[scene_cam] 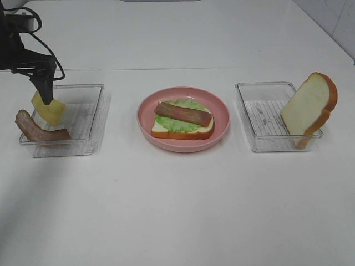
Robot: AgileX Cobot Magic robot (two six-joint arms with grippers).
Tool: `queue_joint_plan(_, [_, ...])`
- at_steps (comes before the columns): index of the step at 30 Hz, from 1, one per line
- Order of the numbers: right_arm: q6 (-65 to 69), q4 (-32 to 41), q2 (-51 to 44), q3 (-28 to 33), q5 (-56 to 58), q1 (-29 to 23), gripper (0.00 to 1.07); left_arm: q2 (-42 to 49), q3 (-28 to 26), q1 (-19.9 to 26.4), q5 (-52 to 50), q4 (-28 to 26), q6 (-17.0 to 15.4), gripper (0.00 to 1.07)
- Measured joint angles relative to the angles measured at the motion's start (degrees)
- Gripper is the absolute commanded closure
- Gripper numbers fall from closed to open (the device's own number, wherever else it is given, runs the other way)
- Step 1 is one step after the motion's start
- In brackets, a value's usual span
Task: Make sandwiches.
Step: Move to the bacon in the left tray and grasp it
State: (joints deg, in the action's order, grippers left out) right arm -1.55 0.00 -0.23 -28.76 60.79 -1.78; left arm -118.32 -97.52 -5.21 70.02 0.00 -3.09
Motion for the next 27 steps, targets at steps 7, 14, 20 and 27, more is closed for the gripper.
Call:
queue_joint_plan(7, [0.00, 0.00, 0.00, 0.00, 0.00, 0.00, 0.23, -2.69, 0.00, 0.23, 0.00, 0.57, 0.29, 0.06])
queue_joint_plan(14, [0.00, 0.00, 0.00, 0.00, 0.00, 0.00, 0.23, -5.67, 0.00, 0.23, -1.20, 0.74, 0.29, 0.07])
queue_joint_plan(20, [0.00, 0.00, 0.00, 0.00, 0.00, 0.00, 0.23, -6.65, 0.00, 0.23, -1.26, 0.74, 0.29, 0.13])
queue_joint_plan(27, [0.00, 0.00, 0.00, 0.00, 0.00, 0.00, 0.23, -7.28, 0.00, 0.23, -1.26, 0.74, 0.52, 0.27])
